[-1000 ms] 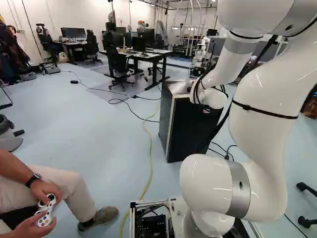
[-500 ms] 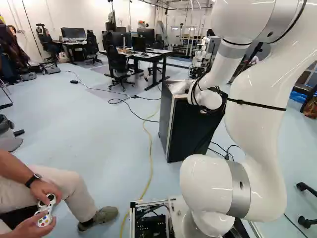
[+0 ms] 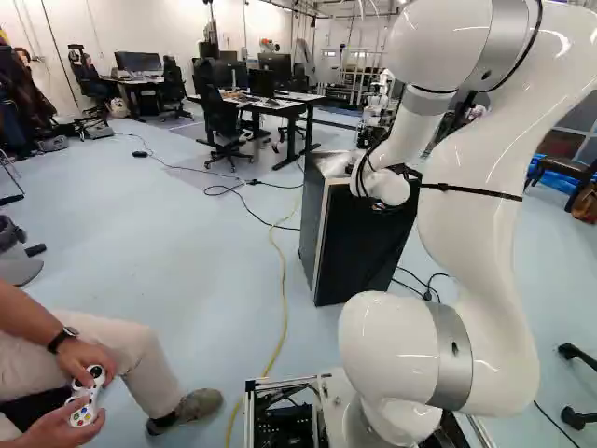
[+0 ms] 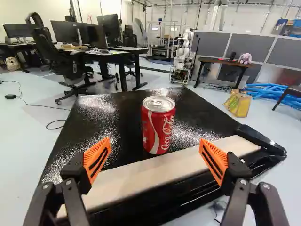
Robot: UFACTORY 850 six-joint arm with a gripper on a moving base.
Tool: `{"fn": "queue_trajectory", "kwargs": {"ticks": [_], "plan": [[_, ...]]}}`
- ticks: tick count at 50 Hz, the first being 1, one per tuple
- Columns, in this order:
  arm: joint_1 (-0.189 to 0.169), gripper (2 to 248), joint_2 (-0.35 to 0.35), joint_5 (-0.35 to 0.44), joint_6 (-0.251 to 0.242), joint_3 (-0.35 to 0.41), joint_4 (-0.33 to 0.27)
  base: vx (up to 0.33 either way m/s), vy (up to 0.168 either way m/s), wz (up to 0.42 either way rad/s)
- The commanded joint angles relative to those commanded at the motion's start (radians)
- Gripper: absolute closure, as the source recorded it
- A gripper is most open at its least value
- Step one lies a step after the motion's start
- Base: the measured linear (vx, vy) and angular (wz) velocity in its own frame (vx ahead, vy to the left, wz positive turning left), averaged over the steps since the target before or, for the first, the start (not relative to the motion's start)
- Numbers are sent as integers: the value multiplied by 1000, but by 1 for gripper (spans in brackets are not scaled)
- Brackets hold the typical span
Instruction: Grab a drink from the fridge
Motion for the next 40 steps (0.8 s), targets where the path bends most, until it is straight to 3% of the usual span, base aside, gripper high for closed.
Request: {"fn": "queue_trajectory", "kwargs": {"ticks": [31,40], "plan": [[5,3,-79,4,0,-103,0,0,0,0],[5,3,-80,4,58,-105,0,0,0,0]]}}
